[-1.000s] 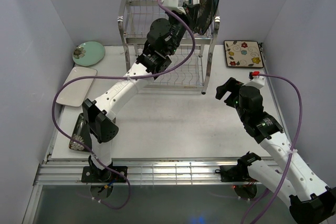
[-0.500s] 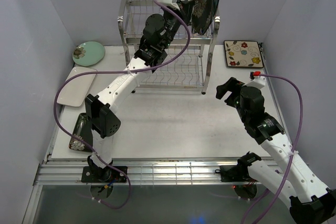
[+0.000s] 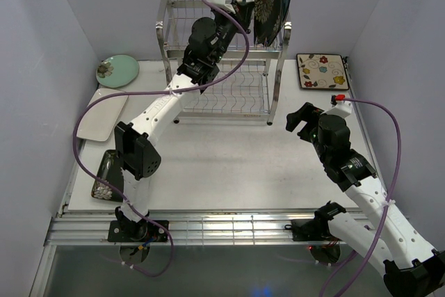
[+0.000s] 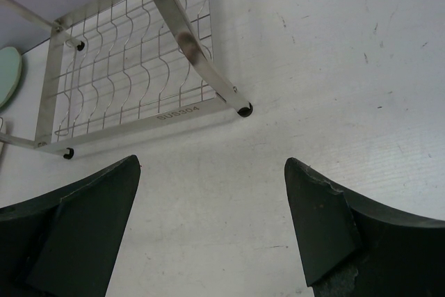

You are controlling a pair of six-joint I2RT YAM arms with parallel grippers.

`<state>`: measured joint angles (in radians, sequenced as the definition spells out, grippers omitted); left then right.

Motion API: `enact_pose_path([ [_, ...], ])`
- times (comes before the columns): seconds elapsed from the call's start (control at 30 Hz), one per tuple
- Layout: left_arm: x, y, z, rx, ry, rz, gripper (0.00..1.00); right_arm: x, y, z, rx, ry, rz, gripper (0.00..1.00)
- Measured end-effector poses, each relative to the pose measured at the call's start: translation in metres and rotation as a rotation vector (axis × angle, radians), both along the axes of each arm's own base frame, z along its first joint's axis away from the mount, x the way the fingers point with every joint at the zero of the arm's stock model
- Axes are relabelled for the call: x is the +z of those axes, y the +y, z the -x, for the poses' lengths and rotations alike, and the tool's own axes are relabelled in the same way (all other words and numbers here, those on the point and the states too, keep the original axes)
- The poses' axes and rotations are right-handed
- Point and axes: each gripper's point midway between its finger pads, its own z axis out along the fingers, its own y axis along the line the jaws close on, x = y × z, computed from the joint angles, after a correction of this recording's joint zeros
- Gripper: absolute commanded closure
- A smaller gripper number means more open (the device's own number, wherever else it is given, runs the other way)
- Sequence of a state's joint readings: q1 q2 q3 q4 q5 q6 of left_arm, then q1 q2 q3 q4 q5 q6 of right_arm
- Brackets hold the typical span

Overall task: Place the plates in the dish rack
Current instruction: Insert the plate into the dish rack.

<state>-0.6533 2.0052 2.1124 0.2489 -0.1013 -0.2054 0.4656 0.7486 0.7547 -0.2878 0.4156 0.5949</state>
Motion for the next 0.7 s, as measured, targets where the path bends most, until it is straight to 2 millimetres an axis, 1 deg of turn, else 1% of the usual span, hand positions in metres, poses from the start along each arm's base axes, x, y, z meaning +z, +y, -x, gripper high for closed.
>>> enact_pose_path([
  [0.27, 0.005, 0.014, -0.010, -0.045, 0.015, 0.073, 1.00, 0.000, 0.001, 0.000, 0.003, -0.001, -0.001, 0.10],
  [0.7, 0.008, 0.015, -0.010, -0.072, 0.010, 0.100, 1.00, 0.000, 0.002, 0.001, 0.012, 0.000, -0.003, 0.10],
])
